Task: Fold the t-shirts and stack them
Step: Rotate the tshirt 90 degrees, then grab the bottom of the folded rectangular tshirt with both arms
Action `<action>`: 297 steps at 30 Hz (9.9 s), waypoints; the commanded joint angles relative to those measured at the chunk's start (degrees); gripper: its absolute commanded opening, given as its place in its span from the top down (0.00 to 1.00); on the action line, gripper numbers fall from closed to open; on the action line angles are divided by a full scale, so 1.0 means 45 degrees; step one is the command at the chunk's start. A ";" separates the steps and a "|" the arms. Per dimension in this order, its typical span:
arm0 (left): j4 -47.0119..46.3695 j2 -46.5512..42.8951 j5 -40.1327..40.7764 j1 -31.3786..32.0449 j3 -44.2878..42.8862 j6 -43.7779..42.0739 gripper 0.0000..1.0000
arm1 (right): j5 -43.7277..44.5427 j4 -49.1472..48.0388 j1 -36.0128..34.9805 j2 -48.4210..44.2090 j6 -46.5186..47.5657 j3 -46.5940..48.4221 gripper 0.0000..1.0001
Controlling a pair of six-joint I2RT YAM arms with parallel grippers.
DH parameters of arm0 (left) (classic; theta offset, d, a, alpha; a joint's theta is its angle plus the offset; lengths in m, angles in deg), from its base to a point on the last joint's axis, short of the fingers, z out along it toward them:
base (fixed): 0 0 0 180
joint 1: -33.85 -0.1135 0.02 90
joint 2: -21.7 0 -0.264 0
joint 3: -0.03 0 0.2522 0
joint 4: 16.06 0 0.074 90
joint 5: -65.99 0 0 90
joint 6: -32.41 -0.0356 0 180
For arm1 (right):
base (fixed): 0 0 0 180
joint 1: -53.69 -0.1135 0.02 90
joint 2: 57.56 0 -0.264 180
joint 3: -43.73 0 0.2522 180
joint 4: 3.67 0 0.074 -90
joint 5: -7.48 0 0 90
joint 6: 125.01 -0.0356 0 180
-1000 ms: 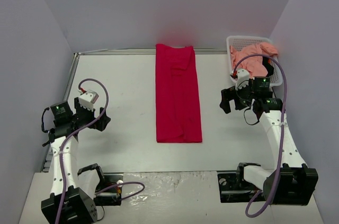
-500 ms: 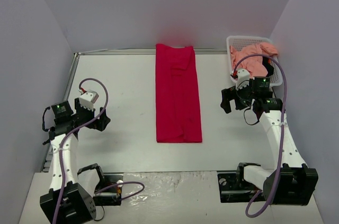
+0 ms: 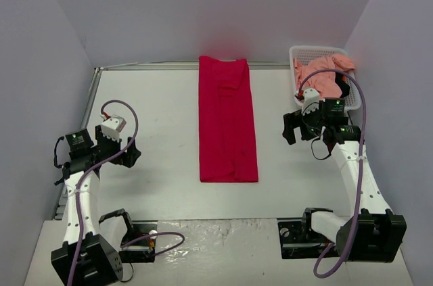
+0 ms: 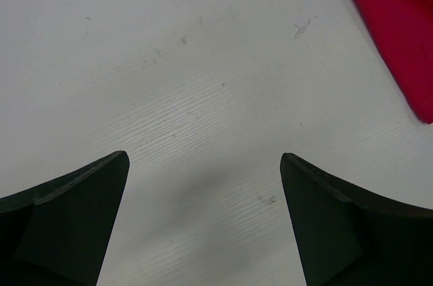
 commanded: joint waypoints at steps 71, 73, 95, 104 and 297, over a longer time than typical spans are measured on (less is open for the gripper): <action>0.0498 0.0683 -0.0646 -0.0096 -0.0814 -0.0786 0.06 | 0.0772 -0.0016 0.0323 0.1025 -0.0453 0.0314 0.00; 0.0518 0.0702 -0.0646 -0.0096 -0.0834 -0.0786 0.06 | 0.0792 -0.0016 0.0323 0.1102 -0.0473 0.0334 0.00; 0.0498 0.0351 -0.0627 -0.0096 -0.0697 -0.0767 0.06 | 0.0773 -0.0036 0.0322 0.0790 -0.0453 0.0256 0.00; 0.0967 0.0390 -0.1173 -0.0076 -0.0795 -0.1430 0.06 | 0.0598 -0.0016 0.0303 0.0284 -0.0337 0.0139 0.00; 0.5283 1.2734 -0.2130 1.1232 -0.7767 -0.3775 0.98 | 0.3393 0.1466 -0.7685 0.2002 0.3452 0.0432 0.32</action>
